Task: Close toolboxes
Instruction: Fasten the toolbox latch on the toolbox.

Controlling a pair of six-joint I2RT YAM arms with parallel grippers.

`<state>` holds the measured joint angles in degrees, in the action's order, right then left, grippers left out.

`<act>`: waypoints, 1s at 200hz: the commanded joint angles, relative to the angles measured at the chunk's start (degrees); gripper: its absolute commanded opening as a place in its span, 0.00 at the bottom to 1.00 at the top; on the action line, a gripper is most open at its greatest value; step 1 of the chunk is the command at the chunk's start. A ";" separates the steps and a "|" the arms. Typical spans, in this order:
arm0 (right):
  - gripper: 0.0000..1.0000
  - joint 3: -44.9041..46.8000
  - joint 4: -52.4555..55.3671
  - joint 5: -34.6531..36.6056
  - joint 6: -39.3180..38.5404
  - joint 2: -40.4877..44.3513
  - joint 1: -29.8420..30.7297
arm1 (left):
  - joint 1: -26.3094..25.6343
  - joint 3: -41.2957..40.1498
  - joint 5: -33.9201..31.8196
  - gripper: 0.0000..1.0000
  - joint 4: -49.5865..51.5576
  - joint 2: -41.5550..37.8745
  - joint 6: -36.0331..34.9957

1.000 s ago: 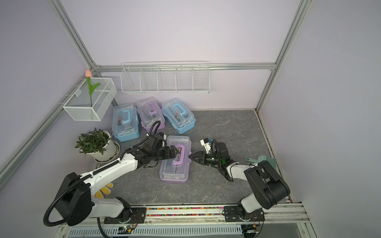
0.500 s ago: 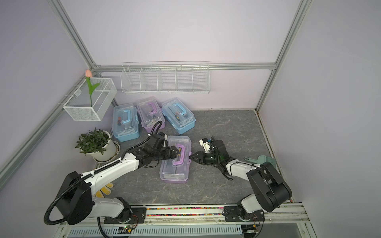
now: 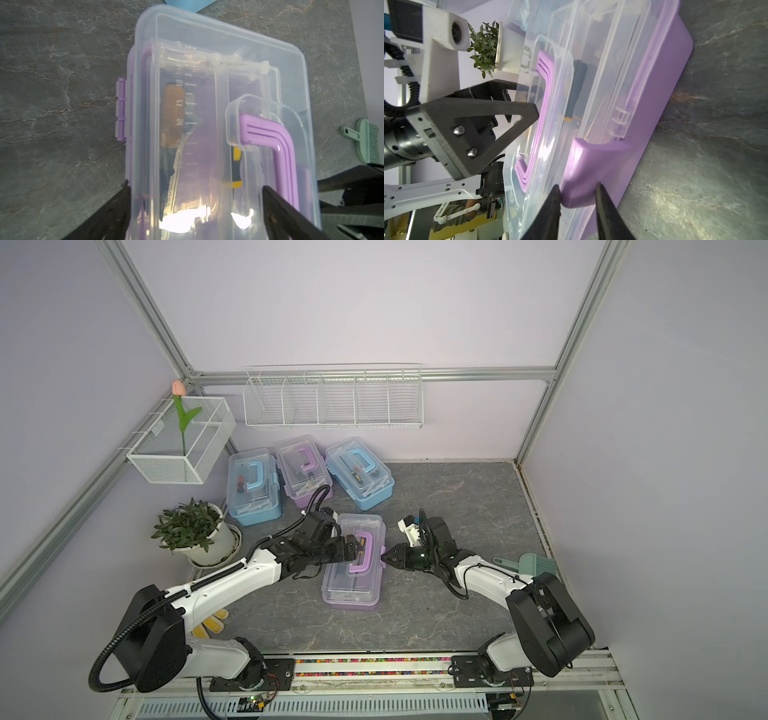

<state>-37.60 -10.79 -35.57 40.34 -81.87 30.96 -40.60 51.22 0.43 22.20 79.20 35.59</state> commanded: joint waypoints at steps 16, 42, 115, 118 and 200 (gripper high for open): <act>0.30 -1.81 4.11 1.81 -2.76 0.22 0.98 | -1.74 0.24 4.80 0.96 2.83 1.79 2.44; 0.29 -3.22 7.06 2.95 -4.56 -0.16 1.74 | -1.81 0.17 4.73 0.96 2.85 1.74 2.40; 0.27 -5.79 14.46 6.84 -7.38 -0.63 2.91 | -2.13 0.31 4.54 0.96 2.77 1.53 2.48; 0.27 -5.85 14.54 6.90 -7.40 -0.69 2.96 | -2.19 0.29 4.58 0.96 2.79 1.50 2.51; 0.24 -7.59 16.93 8.72 -7.50 -2.22 3.87 | -2.38 0.47 4.35 0.96 2.87 1.28 2.46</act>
<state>-44.71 2.35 -29.26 34.22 -82.06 33.87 -41.23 51.22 -0.45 22.44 79.20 35.59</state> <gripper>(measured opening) 0.244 0.957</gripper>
